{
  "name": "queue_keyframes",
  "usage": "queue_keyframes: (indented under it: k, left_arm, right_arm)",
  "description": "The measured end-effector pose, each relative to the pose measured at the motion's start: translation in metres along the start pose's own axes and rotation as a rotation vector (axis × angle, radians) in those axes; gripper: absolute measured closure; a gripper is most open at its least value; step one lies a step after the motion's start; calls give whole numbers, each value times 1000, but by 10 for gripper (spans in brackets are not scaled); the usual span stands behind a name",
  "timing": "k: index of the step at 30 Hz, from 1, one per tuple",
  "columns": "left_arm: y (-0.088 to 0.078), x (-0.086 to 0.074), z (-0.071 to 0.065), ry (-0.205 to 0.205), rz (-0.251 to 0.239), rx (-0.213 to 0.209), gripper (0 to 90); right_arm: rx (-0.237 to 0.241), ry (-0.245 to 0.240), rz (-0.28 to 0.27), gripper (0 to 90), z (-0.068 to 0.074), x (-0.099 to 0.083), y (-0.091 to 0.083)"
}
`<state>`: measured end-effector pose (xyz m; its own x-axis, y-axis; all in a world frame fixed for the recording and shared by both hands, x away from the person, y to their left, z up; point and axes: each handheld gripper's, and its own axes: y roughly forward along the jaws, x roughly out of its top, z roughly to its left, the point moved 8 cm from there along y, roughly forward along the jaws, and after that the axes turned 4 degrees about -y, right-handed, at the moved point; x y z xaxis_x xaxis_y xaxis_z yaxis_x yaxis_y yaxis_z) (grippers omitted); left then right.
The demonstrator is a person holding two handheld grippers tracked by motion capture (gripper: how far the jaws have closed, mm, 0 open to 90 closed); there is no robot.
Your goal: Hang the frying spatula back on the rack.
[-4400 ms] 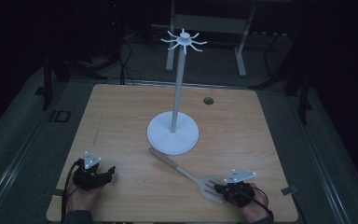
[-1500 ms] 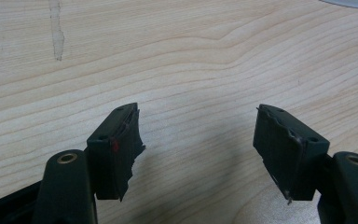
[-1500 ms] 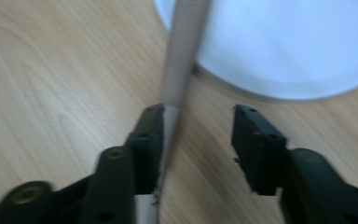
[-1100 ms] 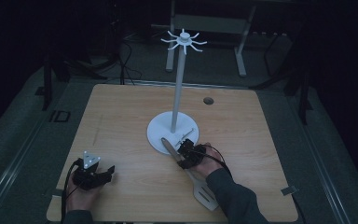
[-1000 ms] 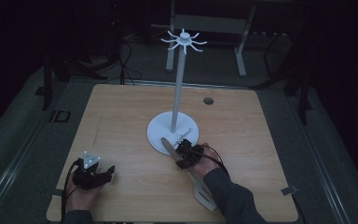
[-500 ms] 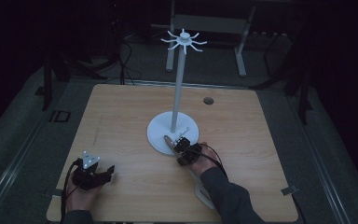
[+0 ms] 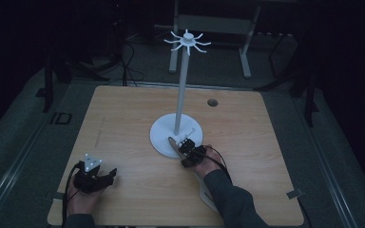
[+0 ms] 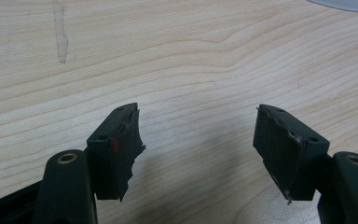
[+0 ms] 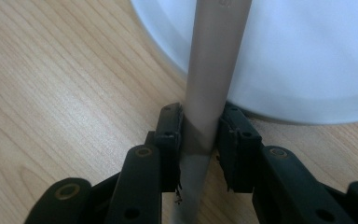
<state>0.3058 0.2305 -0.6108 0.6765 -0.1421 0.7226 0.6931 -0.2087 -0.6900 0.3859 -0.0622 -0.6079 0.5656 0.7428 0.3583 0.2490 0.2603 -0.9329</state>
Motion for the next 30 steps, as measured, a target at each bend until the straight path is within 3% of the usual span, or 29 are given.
queue_keyframes:
  k: [11,30]
  left_arm:
    - [0,0,0,1,1,-1,320]
    - [0,0,0,1,1,0,320]
  right_arm:
    - [12,16,-32,741,1,0,-1]
    - [-16,31,-117,742,-9,2,-25]
